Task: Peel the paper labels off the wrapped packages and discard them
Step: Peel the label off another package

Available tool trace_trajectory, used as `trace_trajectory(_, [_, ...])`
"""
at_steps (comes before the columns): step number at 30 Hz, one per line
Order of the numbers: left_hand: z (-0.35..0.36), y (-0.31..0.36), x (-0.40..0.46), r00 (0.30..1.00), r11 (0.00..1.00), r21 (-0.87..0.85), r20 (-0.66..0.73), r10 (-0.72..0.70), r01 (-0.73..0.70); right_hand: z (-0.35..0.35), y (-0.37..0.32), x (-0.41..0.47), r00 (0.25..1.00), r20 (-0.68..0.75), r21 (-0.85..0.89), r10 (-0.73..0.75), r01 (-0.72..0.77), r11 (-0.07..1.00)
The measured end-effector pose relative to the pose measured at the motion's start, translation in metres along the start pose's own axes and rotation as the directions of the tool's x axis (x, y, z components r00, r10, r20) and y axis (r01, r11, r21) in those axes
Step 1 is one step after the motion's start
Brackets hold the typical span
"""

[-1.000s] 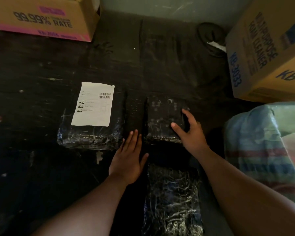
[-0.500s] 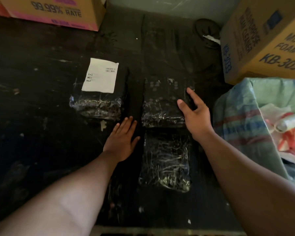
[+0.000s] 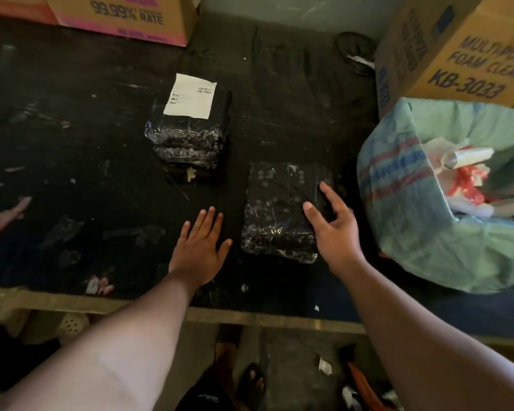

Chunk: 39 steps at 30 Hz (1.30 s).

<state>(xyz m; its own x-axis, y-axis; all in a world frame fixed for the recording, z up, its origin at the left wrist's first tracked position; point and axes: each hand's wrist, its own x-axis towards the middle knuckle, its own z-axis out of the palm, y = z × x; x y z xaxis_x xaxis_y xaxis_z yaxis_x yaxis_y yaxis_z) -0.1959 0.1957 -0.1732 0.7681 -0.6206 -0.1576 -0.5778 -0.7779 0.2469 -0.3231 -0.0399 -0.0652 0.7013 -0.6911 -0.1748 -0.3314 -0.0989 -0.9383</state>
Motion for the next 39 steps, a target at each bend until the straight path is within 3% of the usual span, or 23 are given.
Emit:
trace_trajectory(8, [0.005,0.001,-0.032,0.999,0.999,0.024,0.034,-0.021,0.021,-0.001,0.002,-0.015,0.996,-0.015,-0.275,0.090,-0.091,0.957])
trace_trajectory(14, [-0.018,0.002,-0.032,0.976,0.998,-0.055,0.217,-0.020,0.033,-0.009,-0.017,-0.013,0.991,0.013,-0.492,0.135,-0.112,0.864])
trace_trajectory(19, [-0.059,-0.001,-0.014,0.941,0.988,-0.135,0.338,-0.023,0.073,-0.014,-0.047,-0.006,0.998,0.042,-0.671,0.055,-0.012,0.741])
trace_trajectory(21, [-0.079,-0.005,-0.008,0.952,0.971,-0.205,0.300,-0.060,0.126,-0.008,-0.065,0.000,0.997,0.073,-0.684,-0.002,0.051,0.727])
trace_trajectory(24, [-0.112,-0.016,0.007,0.984,0.972,-0.178,0.109,-0.138,0.156,0.014,-0.095,0.021,0.988,0.147,-0.697,-0.052,0.141,0.703])
trace_trajectory(29, [-0.167,-0.051,0.054,0.974,0.967,-0.194,-0.120,-0.191,0.166,0.084,-0.142,0.077,0.936,0.333,-0.677,-0.112,0.320,0.663])
trace_trajectory(33, [-0.192,-0.081,0.104,0.975,0.961,-0.212,-0.093,-0.200,0.177,0.149,-0.172,0.122,0.892,0.435,-0.674,-0.121,0.411,0.614])
trace_trajectory(39, [-0.191,-0.109,0.161,0.993,0.962,-0.251,-0.019,-0.115,0.106,0.216,-0.192,0.176,0.886,0.459,-0.711,-0.073,0.415,0.567])
